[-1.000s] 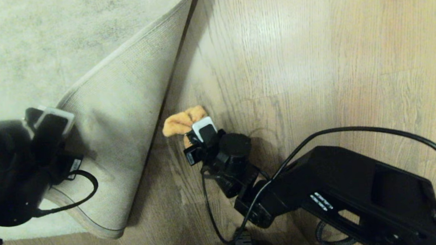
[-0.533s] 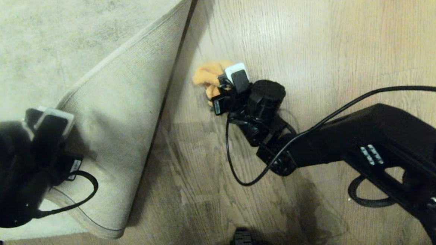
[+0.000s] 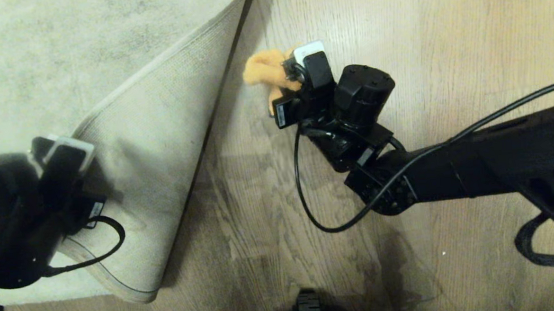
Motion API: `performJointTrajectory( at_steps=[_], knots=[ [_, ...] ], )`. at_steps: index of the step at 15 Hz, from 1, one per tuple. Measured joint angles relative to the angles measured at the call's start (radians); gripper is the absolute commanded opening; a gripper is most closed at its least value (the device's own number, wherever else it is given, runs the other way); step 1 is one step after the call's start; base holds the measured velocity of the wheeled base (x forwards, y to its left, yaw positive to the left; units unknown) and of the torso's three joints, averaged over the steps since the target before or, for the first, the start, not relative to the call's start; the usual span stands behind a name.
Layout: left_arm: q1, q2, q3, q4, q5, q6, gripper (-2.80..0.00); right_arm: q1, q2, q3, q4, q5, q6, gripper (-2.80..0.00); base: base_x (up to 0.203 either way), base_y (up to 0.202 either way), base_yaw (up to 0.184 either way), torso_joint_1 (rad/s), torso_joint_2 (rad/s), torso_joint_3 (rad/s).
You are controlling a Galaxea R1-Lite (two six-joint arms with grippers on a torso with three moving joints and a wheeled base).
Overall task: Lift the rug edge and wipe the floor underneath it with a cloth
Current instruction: Wipe the floor under the carpet with a rag
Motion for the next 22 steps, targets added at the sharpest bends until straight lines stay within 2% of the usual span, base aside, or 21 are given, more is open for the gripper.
performJointTrajectory(
  at_steps=[6,8,10,12,16,22],
  knots=[
    [0.0,-0.001,0.0,0.0,0.0,0.0,-2.8,0.261,-0.099,0.368,-0.083,-0.041,-0.003,-2.8,0.0,0.0,0.0,0.0,0.0,0.0],
    [0.0,-0.001,-0.001,0.001,0.0,0.0,-2.8,0.315,-0.068,0.447,-0.159,-0.053,-0.002,-2.8,0.0,0.0,0.0,0.0,0.0,0.0],
    [0.0,-0.001,-0.002,0.0,0.0,0.0,-2.8,0.337,-0.01,0.47,-0.215,-0.053,0.001,-2.8,0.0,0.0,0.0,0.0,0.0,0.0],
    [0.0,-0.001,-0.001,0.001,0.001,-0.001,-2.8,0.343,0.061,0.442,-0.231,-0.053,0.004,-2.8,0.0,0.0,0.0,0.0,0.0,0.0],
    [0.001,0.0,0.0,0.001,0.001,-0.001,-2.8,0.325,0.219,0.3,-0.237,-0.048,0.009,-2.8,0.0,0.0,0.0,0.0,0.0,0.0],
    [0.015,0.008,0.0,0.001,0.001,-0.003,-2.8,0.173,0.359,0.074,-0.21,-0.005,0.019,-2.8,0.0,0.0,0.0,0.0,0.0,0.0]
  ],
)
